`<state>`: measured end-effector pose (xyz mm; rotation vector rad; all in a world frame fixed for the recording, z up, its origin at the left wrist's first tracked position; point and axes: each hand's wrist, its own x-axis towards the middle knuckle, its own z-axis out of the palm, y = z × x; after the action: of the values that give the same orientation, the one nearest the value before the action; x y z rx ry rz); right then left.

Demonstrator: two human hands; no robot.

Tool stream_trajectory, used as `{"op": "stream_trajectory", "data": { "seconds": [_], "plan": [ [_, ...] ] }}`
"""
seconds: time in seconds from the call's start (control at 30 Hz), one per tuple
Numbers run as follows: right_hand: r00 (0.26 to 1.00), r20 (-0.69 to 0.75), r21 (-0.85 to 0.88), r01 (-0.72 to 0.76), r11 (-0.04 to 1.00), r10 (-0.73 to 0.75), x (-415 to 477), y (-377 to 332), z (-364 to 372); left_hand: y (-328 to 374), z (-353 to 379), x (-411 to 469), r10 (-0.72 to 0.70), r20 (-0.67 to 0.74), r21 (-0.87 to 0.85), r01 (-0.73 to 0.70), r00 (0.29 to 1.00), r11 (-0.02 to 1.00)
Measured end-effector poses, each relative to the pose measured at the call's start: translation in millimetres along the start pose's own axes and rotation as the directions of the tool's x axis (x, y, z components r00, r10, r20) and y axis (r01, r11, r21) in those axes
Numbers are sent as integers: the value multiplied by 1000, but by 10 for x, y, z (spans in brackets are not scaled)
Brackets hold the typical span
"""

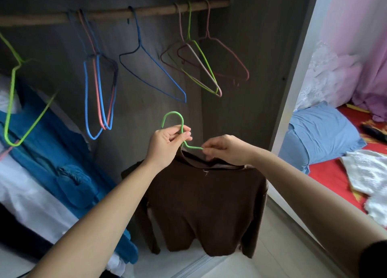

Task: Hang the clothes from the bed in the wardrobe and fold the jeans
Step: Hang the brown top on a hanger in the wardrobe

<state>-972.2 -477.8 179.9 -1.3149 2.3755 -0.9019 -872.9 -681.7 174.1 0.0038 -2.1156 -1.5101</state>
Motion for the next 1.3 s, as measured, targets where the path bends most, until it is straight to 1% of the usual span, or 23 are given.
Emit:
{"op": "stream_trajectory", "data": {
  "seconds": [0.07, 0.13, 0.2, 0.23, 0.27, 0.3, 0.37, 0.4, 0.43, 0.5, 0.53, 0.6, 0.63, 0.7, 0.73, 0.77, 0.83, 0.9, 0.97, 1.03, 1.17, 1.23, 1.3],
  "plan": [
    [998, -54, 14, 42, 999, -41, -5, -12, -26, 4, -18, 15, 19, -8, 0, -19, 1000, 1000],
    [991, -127, 66, 54, 996, -45, -24, 1, -63, -31, -128, 20, 12, 29, 67, -14, 1000, 998],
    [986, -168, 208, 27, 978, 9, -46, 39, -110, -104, -268, 11, -44, 121, 226, 16, 992, 974],
    [986, -163, 288, 11, 957, 38, -59, 52, -131, -150, -332, -2, -74, 140, 258, 36, 987, 966],
    [987, -151, 331, 4, 944, 49, -70, 55, -147, -188, -376, -17, -97, 137, 232, 63, 986, 971],
    [989, -141, 331, 7, 944, 42, -79, 51, -153, -199, -401, -28, -113, 133, 184, 88, 985, 979],
    [991, -131, 223, 20, 975, 10, -75, 63, -157, -162, -418, -38, -143, 180, 120, 123, 973, 985],
    [992, -124, 126, 12, 992, 4, -76, 91, -173, -135, -425, -39, -143, 211, 112, 121, 967, 986],
    [995, -99, 4, -14, 1000, 14, -85, 141, -202, -115, -446, -32, -123, 209, 107, 103, 970, 989],
    [996, -2, -256, -87, 963, 90, -138, 309, -262, -111, -532, -6, -73, 94, 65, 67, 993, 996],
    [989, 30, -323, -128, 938, 145, -178, 400, -283, -128, -592, 0, -68, 30, 46, 67, 997, 997],
    [983, 18, -299, -171, 939, 185, -239, 495, -311, -172, -646, -19, -95, -18, 63, 95, 995, 993],
    [988, -11, -255, -151, 955, 153, -236, 483, -314, -204, -637, -35, -113, -4, 107, 113, 994, 988],
    [995, -97, -178, -38, 983, 21, -178, 375, -294, -282, -592, -49, -125, 35, 241, 113, 992, 964],
    [989, -141, -158, 31, 987, -53, -145, 306, -281, -298, -579, -43, -123, 40, 284, 107, 992, 953],
    [979, -175, -143, 76, 987, -101, -119, 246, -273, -309, -584, -33, -126, 23, 287, 115, 992, 951],
    [975, -192, -136, 82, 987, -108, -86, 178, -301, -320, -648, -11, -155, -64, 181, 164, 986, 970],
    [985, -162, -156, 27, 987, -53, -68, 144, -373, -321, -757, 6, -192, -144, 70, 203, 971, 977],
    [984, -174, -159, 6, 987, -34, -40, 111, -479, -300, -846, 23, -206, -165, 61, 218, 965, 974],
    [982, -187, -142, 5, 990, -32, 0, 47, -596, -280, -915, 43, -247, -145, 79, 260, 958, 962],
    [982, -187, -160, -5, 987, -25, 98, -74, -744, -289, -880, 62, -273, -6, 199, 268, 962, 943],
    [980, -196, -148, -7, 989, -23, 132, -124, -803, -275, -807, 64, -283, 45, 200, 269, 958, 942],
    [979, -204, -141, -10, 990, -19, 152, -156, -857, -256, -769, 71, -254, 46, 186, 241, 966, 953]
  ]
}}
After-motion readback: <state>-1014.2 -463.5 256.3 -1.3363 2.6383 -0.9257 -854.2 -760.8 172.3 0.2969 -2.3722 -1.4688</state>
